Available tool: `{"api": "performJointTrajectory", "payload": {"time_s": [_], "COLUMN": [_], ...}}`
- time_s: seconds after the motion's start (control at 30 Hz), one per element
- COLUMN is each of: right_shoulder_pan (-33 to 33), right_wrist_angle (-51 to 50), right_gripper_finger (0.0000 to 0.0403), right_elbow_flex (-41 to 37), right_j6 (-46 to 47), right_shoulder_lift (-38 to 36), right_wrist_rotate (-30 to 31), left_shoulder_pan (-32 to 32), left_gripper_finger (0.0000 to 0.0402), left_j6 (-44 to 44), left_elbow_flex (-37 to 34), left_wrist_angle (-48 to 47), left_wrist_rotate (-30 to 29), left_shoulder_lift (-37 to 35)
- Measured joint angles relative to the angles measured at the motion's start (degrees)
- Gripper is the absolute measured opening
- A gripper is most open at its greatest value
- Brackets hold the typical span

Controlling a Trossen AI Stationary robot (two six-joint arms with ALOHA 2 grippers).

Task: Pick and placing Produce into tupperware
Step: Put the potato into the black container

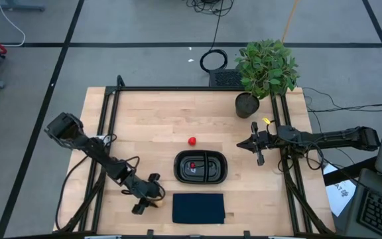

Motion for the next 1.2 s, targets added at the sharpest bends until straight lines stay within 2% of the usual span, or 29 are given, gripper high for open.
{"api": "performJointTrajectory", "payload": {"time_s": [0.13,0.43,0.8,1.03,1.2], "right_shoulder_pan": [0.00,-0.02,-0.02,-0.02,-0.02], "right_wrist_angle": [0.00,-0.02,-0.02,-0.09,-0.31], "right_gripper_finger": [0.0000,0.0000,0.0000,0.0000,0.0000], "right_elbow_flex": [0.00,0.00,0.00,0.00,0.00], "right_j6": [0.00,0.00,0.00,0.00,-0.02], "right_shoulder_lift": [-0.01,0.01,0.01,-0.01,0.00], "right_wrist_rotate": [0.00,0.00,0.00,0.00,0.00], "left_shoulder_pan": [0.54,3.89,9.18,12.11,13.58], "left_gripper_finger": [0.0172,0.0201,0.0184,0.0200,0.0191], "left_j6": [1.16,5.95,10.09,13.30,17.67], "left_elbow_flex": [0.00,0.04,0.09,0.09,0.09], "left_wrist_angle": [-3.46,-11.40,-19.97,-23.92,-25.60], "left_wrist_rotate": [-0.06,-0.33,-0.44,-4.82,-8.18], "left_shoulder_lift": [-3.61,-10.95,-24.03,-31.13,-33.88]}}
